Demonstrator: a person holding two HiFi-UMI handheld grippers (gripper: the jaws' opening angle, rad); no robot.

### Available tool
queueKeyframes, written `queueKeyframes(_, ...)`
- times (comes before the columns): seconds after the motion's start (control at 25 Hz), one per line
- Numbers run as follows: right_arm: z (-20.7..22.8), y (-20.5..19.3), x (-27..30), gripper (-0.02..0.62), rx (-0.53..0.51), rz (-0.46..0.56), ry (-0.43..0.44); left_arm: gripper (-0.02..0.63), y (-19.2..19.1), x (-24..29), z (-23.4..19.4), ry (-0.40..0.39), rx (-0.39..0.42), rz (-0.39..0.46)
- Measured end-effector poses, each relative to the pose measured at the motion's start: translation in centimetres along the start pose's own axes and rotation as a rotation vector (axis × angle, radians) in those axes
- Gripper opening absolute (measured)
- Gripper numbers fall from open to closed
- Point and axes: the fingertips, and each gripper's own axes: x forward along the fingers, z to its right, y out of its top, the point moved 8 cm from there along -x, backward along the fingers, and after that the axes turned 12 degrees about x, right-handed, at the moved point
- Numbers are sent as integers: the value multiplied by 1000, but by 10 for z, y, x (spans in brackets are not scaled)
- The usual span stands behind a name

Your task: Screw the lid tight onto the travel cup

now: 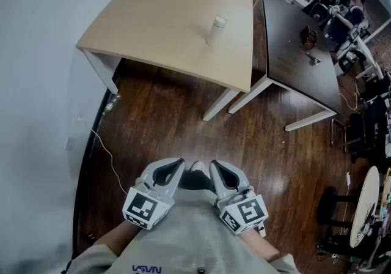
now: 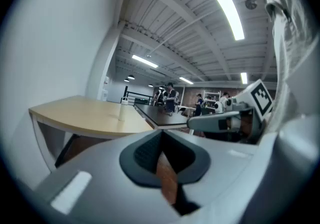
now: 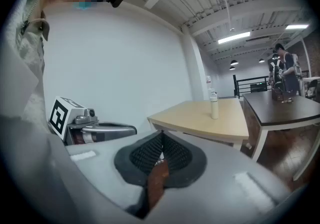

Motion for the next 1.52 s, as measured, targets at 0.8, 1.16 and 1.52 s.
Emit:
queueKeyframes(0.8, 65, 43, 162, -2, 79, -74, 107, 2, -15, 47, -136, 248, -105, -88)
queueKeyframes(1.16, 111, 89, 253, -2, 179, -36, 0, 2, 19, 97, -252, 263, -87, -118)
queueKeyframes(1.52, 145, 118, 299, -2, 221, -5, -135, 2, 27, 154, -339, 200, -120, -103)
